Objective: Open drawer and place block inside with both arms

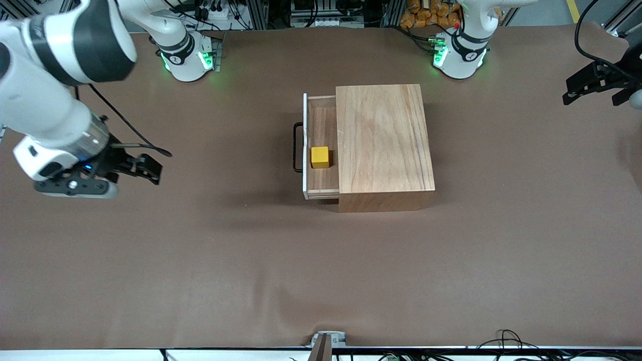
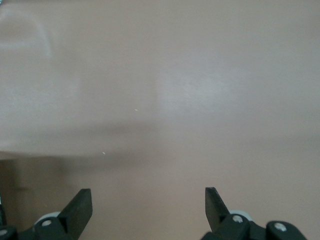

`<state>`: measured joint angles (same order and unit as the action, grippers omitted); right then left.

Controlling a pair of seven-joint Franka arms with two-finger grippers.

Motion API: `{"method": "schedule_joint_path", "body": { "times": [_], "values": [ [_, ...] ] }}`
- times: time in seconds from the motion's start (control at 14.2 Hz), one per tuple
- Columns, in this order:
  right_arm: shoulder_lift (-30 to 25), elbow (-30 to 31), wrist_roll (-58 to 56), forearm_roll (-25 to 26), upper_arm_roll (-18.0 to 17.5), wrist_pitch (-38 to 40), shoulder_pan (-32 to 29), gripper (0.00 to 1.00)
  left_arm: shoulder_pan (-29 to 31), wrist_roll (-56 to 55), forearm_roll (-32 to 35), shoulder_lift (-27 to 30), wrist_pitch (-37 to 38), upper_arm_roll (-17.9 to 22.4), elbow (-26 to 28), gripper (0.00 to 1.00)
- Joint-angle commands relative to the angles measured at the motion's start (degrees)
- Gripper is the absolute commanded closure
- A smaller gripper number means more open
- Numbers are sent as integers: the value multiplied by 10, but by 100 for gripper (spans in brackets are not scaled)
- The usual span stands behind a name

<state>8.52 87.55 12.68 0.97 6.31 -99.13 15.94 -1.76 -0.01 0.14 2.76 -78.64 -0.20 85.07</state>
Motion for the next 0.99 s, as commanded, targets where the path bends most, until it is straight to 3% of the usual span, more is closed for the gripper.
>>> {"method": "schedule_joint_path", "body": {
  "times": [0.0,0.56,0.92],
  "values": [
    [-50,30,-59,10,-13,10,-59,0,3,5,-3,2,1,-2,-5,0],
    [-117,34,-156,3,-46,112,-201,0,3,5,-5,2,1,-2,-5,0],
    [-129,33,-155,3,-57,141,-210,0,4,5,-8,1,1,-1,-5,0]
  ]
}}
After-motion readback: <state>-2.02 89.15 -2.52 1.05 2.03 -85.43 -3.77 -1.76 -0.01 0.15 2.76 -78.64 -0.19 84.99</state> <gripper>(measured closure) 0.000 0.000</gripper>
